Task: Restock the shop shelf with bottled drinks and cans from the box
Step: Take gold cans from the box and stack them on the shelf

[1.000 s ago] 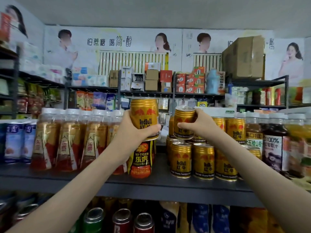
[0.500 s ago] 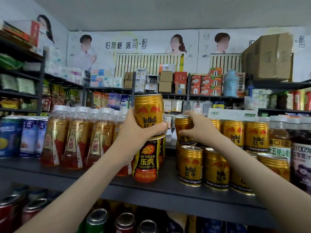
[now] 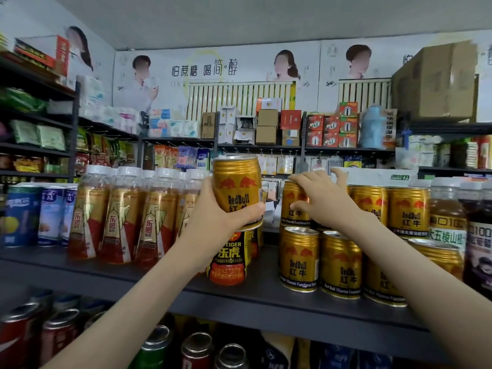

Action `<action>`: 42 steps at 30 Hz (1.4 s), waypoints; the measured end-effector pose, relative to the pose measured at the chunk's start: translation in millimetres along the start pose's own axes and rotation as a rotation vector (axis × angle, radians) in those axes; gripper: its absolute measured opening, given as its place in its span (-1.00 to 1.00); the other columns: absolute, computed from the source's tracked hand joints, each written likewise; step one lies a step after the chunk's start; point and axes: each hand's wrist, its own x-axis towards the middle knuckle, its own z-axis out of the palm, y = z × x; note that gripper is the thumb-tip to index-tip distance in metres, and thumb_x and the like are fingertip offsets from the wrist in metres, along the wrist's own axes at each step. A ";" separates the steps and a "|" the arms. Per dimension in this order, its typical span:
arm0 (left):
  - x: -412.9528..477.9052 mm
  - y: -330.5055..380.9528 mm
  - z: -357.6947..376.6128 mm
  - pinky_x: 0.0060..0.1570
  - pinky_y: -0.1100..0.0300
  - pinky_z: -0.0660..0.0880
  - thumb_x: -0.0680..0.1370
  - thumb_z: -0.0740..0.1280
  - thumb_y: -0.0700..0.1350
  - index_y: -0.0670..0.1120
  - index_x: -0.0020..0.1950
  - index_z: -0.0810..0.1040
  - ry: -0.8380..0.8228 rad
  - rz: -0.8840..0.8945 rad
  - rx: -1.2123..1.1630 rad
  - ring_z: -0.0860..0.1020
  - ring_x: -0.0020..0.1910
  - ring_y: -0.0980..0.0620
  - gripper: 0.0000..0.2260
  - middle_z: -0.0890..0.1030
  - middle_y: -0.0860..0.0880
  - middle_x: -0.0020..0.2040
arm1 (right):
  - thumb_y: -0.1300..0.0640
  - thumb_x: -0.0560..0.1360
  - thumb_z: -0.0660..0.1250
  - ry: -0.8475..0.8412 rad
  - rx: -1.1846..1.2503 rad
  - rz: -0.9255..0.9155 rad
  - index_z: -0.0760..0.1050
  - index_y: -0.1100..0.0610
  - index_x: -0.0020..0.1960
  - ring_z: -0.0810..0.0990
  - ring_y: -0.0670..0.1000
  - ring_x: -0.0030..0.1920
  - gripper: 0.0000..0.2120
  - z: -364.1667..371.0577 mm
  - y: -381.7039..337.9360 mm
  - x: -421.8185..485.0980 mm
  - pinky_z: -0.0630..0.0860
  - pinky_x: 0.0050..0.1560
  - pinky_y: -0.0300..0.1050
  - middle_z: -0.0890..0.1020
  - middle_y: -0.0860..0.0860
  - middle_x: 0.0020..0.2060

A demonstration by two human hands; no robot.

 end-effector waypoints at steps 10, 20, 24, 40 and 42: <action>-4.7 -2.8 69.9 -0.12 0.33 0.55 0.36 0.54 -0.20 0.02 0.26 0.36 -0.199 -0.023 -0.094 0.60 0.03 0.16 -0.43 0.60 0.06 0.08 | -0.26 0.26 0.36 -0.117 1.079 0.038 0.33 -0.18 0.28 0.57 -0.24 0.00 -0.38 -60.6 -12.1 -62.2 0.52 0.01 -0.26 0.51 -0.20 0.09; -0.4 18.3 148.7 0.24 0.15 0.40 0.38 0.40 0.29 0.07 0.50 0.12 -0.385 0.216 0.379 0.36 0.32 0.09 -0.20 0.40 0.10 0.34 | 0.01 0.32 0.52 0.150 1.147 0.345 0.36 -0.11 0.34 0.64 -0.10 0.03 -0.36 -68.6 66.6 -113.8 0.58 0.06 -0.08 0.59 -0.09 0.11; -3.3 -7.5 153.9 0.43 0.06 0.06 0.51 0.13 0.35 0.08 0.52 0.14 -0.326 0.515 0.868 0.17 0.44 0.07 -0.34 0.28 0.09 0.46 | -0.02 0.34 0.50 0.278 0.957 0.439 0.31 -0.16 0.29 0.58 -0.08 0.09 -0.41 -65.3 100.3 -130.7 0.56 0.13 0.03 0.56 -0.15 0.08; 2.2 -45.8 148.3 -0.03 0.09 0.53 0.48 0.12 0.28 -0.06 0.21 0.57 -0.271 0.818 1.011 0.62 -0.02 0.00 -0.46 0.66 0.01 0.02 | -0.13 0.35 0.48 0.118 0.988 0.525 0.01 -0.17 0.50 0.44 -0.01 0.26 -0.11 -36.4 125.9 -138.1 0.47 0.23 0.10 0.39 -0.10 0.29; 2.2 -45.5 148.2 -0.03 0.09 0.53 0.48 0.13 0.28 -0.07 0.21 0.57 -0.278 0.803 1.018 0.62 -0.02 -0.01 -0.46 0.66 0.00 0.02 | 0.04 0.41 0.47 0.082 0.984 0.495 -0.09 -0.16 0.50 0.46 -0.06 0.18 -0.09 -31.2 121.2 -143.9 0.47 0.13 -0.02 0.39 -0.12 0.20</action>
